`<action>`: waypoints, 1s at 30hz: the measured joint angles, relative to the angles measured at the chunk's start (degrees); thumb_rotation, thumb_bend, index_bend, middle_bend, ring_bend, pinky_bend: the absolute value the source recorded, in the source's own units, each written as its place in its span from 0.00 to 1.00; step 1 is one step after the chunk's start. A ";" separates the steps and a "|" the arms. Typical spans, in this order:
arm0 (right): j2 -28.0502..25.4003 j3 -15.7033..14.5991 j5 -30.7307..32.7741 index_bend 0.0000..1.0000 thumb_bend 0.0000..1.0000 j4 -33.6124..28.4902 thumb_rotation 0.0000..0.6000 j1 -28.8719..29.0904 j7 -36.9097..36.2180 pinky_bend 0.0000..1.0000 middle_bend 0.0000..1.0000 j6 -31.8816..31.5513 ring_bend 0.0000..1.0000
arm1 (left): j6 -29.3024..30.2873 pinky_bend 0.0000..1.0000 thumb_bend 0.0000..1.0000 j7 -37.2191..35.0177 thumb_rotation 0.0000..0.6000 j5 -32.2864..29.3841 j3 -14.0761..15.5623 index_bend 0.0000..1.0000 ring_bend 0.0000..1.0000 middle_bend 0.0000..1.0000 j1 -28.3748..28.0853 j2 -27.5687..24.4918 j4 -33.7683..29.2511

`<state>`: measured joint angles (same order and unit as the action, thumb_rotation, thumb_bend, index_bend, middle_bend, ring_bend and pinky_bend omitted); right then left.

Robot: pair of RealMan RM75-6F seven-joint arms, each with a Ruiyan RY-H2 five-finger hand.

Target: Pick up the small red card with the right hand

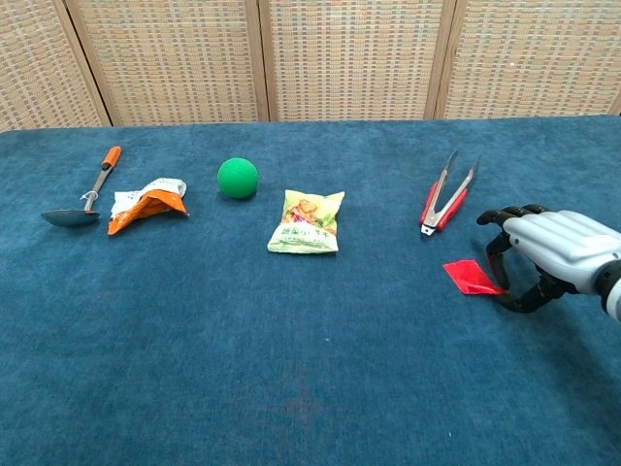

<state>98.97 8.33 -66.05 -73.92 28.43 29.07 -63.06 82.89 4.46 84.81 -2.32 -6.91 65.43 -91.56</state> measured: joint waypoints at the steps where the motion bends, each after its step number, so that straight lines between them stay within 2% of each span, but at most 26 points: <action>1: -0.03 0.00 0.03 0.63 0.52 -0.11 1.00 0.00 0.05 0.00 0.10 -0.03 0.00 | 0.00 0.00 0.06 -0.03 1.00 0.02 0.01 0.00 0.00 0.00 0.00 0.00 0.01; 21: 0.39 0.60 1.40 0.64 0.52 -1.71 1.00 1.53 2.49 0.00 0.11 0.63 0.00 | -0.09 0.00 0.06 -0.56 1.00 -0.09 -0.04 0.00 0.00 0.00 -0.08 -0.05 0.22; 30: 0.22 2.60 1.65 0.64 0.52 -2.58 1.00 3.60 3.84 0.00 0.11 0.61 0.00 | -0.25 0.00 0.06 -0.56 1.00 -0.28 -0.10 0.00 0.00 0.00 -0.15 -0.03 0.35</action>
<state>99.18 10.93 -64.39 -76.50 32.03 32.90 -62.45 82.64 3.90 84.54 -2.42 -7.06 65.41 -91.20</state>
